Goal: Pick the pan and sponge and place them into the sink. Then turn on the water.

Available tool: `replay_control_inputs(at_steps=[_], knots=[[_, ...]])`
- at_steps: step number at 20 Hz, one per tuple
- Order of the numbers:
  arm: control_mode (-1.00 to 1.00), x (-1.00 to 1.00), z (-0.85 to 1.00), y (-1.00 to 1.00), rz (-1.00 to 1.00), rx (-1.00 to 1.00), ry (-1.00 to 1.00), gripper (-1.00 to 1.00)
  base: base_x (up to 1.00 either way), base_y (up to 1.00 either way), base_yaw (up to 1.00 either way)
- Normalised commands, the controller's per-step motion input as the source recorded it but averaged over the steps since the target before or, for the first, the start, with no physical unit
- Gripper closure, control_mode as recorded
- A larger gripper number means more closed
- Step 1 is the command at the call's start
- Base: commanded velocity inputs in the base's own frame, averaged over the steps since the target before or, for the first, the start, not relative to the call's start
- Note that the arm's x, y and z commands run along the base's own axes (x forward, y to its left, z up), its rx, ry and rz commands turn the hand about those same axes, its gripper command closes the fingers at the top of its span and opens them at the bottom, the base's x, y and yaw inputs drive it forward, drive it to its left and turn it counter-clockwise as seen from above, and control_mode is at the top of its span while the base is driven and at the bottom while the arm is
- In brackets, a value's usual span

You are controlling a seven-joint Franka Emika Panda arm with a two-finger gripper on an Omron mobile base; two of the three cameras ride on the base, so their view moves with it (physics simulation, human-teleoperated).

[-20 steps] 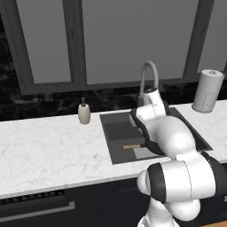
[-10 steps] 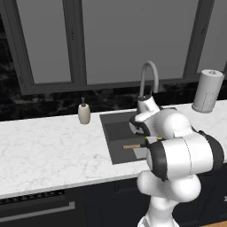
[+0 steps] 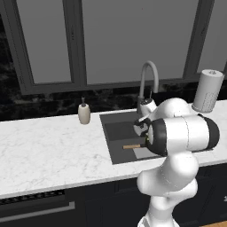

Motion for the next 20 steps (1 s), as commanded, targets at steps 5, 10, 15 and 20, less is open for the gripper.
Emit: replay_control_inputs(at_steps=[5,10,15,20], knots=[[-1.0,0.31,-0.34,-0.31,0.0,0.0,0.0,1.0,0.0,0.0,0.0],[-1.0,0.34,-0.42,-0.26,0.0,0.0,0.0,1.0,0.0,0.0,0.0],[-1.0,0.42,-0.61,-0.04,0.0,-0.07,0.0,1.0,0.0,0.0,0.0],[-1.0,0.51,-0.66,0.0,0.01,-0.11,0.03,1.0,0.0,0.0,0.0]])
